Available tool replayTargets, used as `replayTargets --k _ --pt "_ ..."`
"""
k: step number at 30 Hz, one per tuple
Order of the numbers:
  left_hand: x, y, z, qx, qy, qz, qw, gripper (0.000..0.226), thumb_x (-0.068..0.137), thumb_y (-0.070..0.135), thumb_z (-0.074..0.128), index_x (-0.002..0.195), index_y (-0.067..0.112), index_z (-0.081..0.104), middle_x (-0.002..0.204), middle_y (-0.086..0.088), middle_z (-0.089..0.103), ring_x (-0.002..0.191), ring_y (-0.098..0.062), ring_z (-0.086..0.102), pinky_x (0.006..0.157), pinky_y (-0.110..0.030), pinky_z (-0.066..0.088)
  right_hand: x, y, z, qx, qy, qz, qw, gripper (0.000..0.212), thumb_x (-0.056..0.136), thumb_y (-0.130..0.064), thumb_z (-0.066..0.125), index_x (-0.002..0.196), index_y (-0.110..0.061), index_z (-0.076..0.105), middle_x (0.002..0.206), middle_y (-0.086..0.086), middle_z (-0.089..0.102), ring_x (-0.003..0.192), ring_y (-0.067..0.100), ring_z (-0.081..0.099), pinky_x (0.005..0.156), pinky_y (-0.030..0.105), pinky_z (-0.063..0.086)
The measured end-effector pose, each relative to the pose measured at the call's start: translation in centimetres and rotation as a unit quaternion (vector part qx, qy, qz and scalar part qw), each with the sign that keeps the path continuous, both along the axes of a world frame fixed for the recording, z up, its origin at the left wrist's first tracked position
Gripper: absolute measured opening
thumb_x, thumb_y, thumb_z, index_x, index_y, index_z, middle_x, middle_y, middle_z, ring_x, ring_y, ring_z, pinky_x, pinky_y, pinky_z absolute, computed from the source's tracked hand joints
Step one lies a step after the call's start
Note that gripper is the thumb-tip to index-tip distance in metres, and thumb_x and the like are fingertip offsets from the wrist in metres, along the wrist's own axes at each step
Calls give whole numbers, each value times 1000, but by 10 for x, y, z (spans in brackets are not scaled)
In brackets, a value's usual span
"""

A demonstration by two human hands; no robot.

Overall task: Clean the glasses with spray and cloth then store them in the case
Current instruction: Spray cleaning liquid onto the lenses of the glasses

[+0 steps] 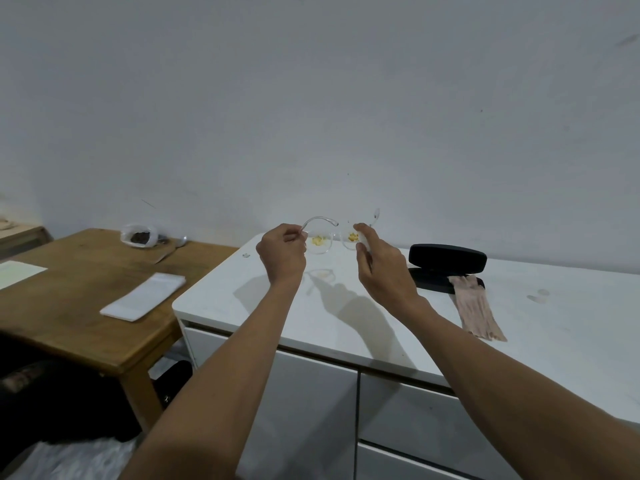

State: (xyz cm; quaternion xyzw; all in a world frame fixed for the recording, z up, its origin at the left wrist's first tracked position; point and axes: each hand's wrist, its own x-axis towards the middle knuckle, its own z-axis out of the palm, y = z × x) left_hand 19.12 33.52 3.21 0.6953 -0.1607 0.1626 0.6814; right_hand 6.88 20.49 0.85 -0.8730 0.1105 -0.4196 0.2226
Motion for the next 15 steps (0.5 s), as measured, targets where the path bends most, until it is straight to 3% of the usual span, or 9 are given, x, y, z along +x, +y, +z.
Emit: replayTargets --k 3,6,11,15 --pt "0 2 -1 7 -3 2 1000 5 82 -2 75 87 0 76 69 -12 73 56 -20 65 65 -33 60 1 0 0 0 5 -18 1000 28 104 -15 42 131 -17 49 68 4 51 68 37 56 61 37 37" --pt "2 3 -2 10 -1 4 1000 6 82 -2 75 87 0 76 70 -12 73 57 -21 67 67 -36 61 2 0 -3 3 5 -27 1000 29 104 -16 42 133 -17 48 70 3 53 72 39 59 61 37 36" --pt "2 4 -3 9 6 3 1000 6 82 -2 75 88 0 76 66 -8 72 61 -25 70 69 -40 63 2 8 -3 0 -12 -6 1000 42 105 -21 43 147 -26 43 93 8 69 82 33 64 71 42 49" --pt "-1 3 -1 9 9 1 1000 7 81 -1 77 85 5 76 62 -1 70 63 -26 72 71 -42 63 9 18 0 -25 -23 18 999 44 105 -22 43 149 -25 43 101 8 70 84 33 65 75 47 53"
